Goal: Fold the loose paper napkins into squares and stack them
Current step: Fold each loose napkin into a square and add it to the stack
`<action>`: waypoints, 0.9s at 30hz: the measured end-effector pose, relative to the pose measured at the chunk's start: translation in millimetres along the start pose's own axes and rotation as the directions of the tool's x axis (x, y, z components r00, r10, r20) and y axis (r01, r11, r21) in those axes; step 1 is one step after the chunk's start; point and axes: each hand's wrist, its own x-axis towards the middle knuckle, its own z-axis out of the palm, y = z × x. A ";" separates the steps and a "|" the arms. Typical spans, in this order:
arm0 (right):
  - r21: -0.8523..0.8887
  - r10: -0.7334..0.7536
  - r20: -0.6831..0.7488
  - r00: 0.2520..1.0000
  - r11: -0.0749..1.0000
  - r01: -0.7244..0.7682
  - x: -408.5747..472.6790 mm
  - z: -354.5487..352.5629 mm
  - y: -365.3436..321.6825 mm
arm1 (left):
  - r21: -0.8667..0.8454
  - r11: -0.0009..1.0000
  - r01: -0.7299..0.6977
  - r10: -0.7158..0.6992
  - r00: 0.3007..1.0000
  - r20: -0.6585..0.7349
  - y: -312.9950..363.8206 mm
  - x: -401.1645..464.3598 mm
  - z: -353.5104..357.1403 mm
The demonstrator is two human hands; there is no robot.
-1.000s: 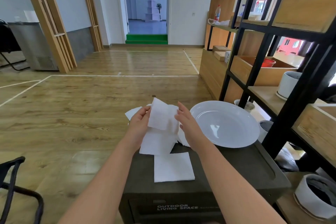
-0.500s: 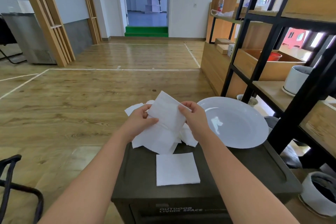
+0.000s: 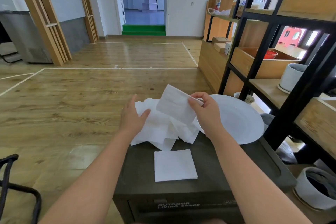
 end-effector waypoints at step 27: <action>-0.676 0.244 0.065 0.968 0.724 -0.137 -93.6 -7.1 47.2 | 0.165 0.961 0.222 -0.246 0.959 0.144 0.9 -139.2 15.7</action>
